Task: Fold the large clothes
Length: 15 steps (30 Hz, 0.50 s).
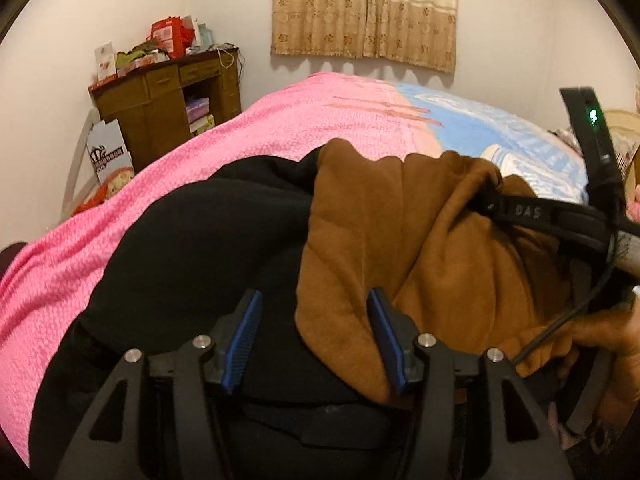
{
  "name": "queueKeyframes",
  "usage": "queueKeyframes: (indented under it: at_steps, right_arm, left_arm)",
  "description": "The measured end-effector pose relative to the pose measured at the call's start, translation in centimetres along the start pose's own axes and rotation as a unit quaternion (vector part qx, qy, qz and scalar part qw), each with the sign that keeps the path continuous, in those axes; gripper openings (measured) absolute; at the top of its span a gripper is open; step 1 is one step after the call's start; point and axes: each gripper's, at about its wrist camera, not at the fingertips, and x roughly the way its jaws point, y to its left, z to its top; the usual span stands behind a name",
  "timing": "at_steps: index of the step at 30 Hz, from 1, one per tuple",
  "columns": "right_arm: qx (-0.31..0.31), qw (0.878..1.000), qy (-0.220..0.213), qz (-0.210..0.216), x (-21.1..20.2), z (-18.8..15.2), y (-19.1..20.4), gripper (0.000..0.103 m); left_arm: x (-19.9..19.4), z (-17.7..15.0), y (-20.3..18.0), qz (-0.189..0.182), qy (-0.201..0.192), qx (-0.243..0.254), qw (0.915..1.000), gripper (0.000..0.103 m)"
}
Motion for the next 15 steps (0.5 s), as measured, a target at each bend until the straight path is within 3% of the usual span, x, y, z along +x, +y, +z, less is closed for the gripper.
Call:
queueKeyframes:
  at_steps: [4, 7, 10, 13, 15]
  right_arm:
    - [0.003, 0.999, 0.017, 0.033, -3.3, -0.7, -0.7, 0.009]
    - [0.005, 0.999, -0.034, 0.015, -9.3, -2.2, -1.0, 0.013]
    - [0.002, 0.996, -0.06, 0.071, -14.2, -4.6, -0.4, 0.013]
    - [-0.004, 0.995, -0.01, 0.099, -14.1, -6.9, 0.6, 0.013]
    - [-0.009, 0.996, 0.051, 0.075, -11.9, -8.6, 0.9, 0.013]
  left_arm:
    - [-0.2, -0.2, 1.2, -0.034, 0.003, -0.02, 0.9992, 0.059]
    - [-0.3, -0.2, 1.2, -0.04, 0.003, -0.025, 0.9989, 0.059]
    - [-0.5, -0.1, 0.3, -0.021, 0.002, -0.01, 0.9997, 0.059]
    - [-2.0, -0.1, 0.4, -0.031, 0.007, -0.011, 0.9994, 0.06]
    - [-3.2, -0.1, 0.8, -0.049, 0.008, -0.015, 0.9987, 0.06]
